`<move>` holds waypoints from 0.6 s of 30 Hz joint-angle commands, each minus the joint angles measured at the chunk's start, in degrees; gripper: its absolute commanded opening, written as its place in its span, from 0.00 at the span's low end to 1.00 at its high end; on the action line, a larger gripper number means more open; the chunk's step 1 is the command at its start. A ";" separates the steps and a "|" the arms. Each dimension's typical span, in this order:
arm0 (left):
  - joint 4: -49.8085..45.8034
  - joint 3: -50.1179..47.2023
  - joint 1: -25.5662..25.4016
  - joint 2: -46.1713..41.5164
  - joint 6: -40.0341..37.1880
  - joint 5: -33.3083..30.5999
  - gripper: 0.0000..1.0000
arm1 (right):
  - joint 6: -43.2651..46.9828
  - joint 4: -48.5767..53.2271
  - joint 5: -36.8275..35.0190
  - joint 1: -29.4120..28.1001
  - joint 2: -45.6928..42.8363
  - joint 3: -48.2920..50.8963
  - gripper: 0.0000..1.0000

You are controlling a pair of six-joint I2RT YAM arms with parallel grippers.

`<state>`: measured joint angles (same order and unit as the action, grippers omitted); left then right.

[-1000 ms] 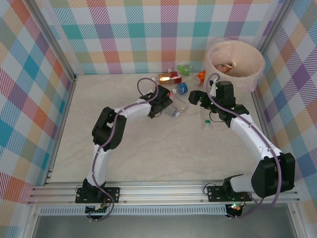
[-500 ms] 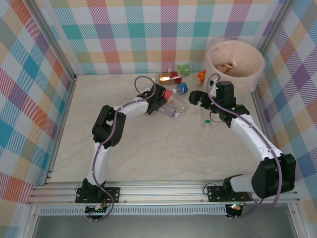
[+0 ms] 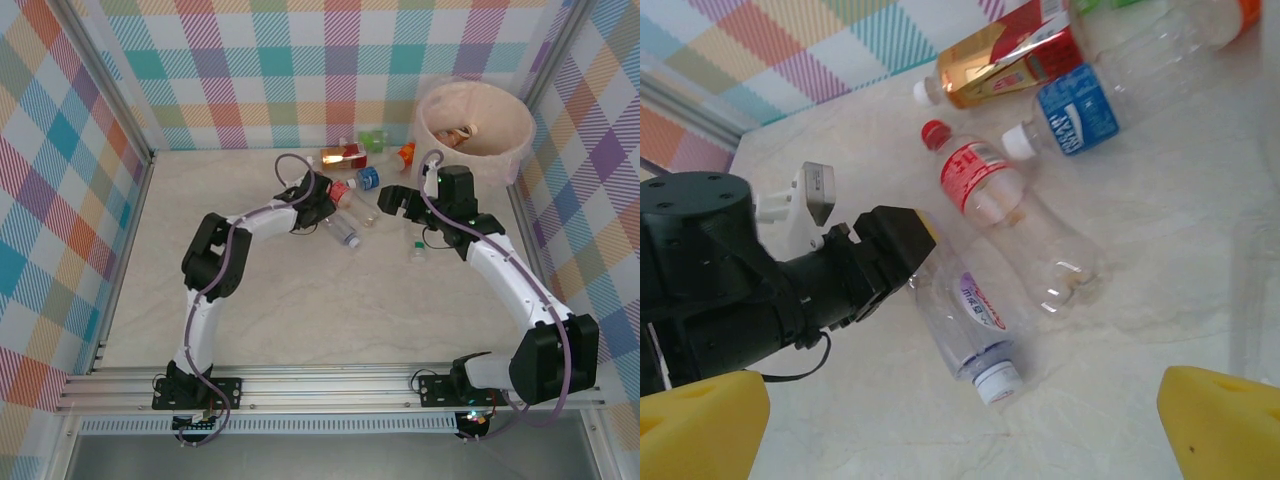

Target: Put the plastic bottles in the bin

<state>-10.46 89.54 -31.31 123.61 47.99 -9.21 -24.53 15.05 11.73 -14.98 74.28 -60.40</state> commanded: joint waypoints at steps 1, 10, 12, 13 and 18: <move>8.71 -6.61 0.46 -10.67 -4.30 2.22 0.52 | 1.33 -2.74 6.29 -0.07 -0.67 1.10 1.00; 19.40 -18.04 0.12 -24.53 -12.82 15.22 0.52 | 1.64 -5.47 14.74 -0.65 0.86 1.93 1.00; 20.21 -18.59 -0.14 -26.05 -14.55 18.85 0.52 | 1.73 -7.19 18.80 -0.82 1.64 1.83 1.00; 20.30 -18.67 -0.43 -26.68 -15.51 20.15 0.52 | 1.81 -7.34 20.25 -0.89 2.12 1.49 1.00; 20.30 -18.96 -2.49 -30.07 -19.97 23.26 0.52 | 2.28 -6.55 26.38 -1.96 5.66 -0.86 1.00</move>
<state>7.35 71.37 -32.53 96.97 32.67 9.67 -24.05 9.72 31.33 -16.21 78.13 -59.24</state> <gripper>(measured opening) 0.519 0.996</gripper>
